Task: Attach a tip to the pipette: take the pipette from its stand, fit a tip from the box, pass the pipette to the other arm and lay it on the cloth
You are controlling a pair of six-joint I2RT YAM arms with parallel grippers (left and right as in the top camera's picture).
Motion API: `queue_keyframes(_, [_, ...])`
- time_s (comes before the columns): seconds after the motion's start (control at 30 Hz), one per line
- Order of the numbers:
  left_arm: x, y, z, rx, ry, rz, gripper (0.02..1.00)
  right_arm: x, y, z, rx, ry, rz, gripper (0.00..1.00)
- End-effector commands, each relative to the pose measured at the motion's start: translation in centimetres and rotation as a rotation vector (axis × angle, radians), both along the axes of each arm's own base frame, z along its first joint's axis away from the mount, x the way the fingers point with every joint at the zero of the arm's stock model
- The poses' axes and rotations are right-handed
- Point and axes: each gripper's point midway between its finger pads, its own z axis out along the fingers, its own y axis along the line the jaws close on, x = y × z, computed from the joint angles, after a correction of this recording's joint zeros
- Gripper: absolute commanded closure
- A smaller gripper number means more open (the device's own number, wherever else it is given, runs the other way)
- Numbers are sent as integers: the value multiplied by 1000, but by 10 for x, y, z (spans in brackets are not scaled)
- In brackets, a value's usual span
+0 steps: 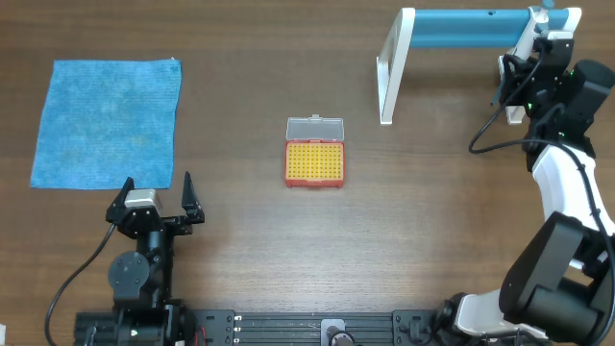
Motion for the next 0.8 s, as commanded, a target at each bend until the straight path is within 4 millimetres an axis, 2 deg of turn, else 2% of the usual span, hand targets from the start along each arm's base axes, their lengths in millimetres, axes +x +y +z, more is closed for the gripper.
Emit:
queue_keyframes(0.03, [0, 2, -1, -4, 1, 12, 20, -11, 9, 63, -47, -119, 12, 921])
queue_keyframes(0.13, [0, 2, -1, -4, 1, 12, 23, -23, 16, 97, -74, -188, 21, 923])
queue_keyframes(0.17, [0, 2, -1, -4, 1, 12, 20, -28, 27, 109, -72, -216, 64, 923])
queue_keyframes(0.2, [0, 2, -1, -4, 1, 12, 20, -35, 48, 123, -63, -254, 152, 923])
queue_keyframes(0.27, [0, 2, -1, -4, 1, 12, 20, -44, 83, 140, -31, -294, 277, 923])
queue_keyframes(0.3, [0, 2, -1, -4, 1, 12, 20, -53, 121, 151, 21, -312, 397, 923])
queue_keyframes(0.33, [0, 2, -1, -4, 1, 12, 23, -59, 145, 154, 47, -316, 475, 923])
queue_keyframes(0.37, [0, 2, -1, -4, 1, 12, 23, -66, 179, 155, 71, -316, 588, 923])
queue_keyframes(0.4, [0, 2, -1, -4, 1, 12, 20, -74, 211, 153, 94, -309, 688, 923])
queue_keyframes(0.43, [0, 2, -1, -4, 1, 12, 20, -78, 229, 150, 105, -302, 738, 923])
queue_keyframes(0.5, [0, 2, -1, -4, 1, 12, 20, -99, 299, 129, 140, -278, 917, 919])
queue_keyframes(0.53, [0, 2, -1, -4, 1, 12, 20, -107, 320, 120, 146, -277, 969, 925])
queue_keyframes(0.6, [0, 2, -1, -4, 1, 12, 20, -120, 350, 104, 156, -280, 1050, 923])
queue_keyframes(0.63, [0, 2, -1, -4, 1, 12, 23, -130, 372, 89, 164, -285, 1111, 923])
queue_keyframes(0.73, [0, 2, -1, -4, 1, 12, 20, -139, 391, 70, 154, -361, 1169, 923])
queue_keyframes(0.8, [0, 2, -1, -4, 1, 12, 20, -141, 391, 60, 146, -424, 1167, 921])
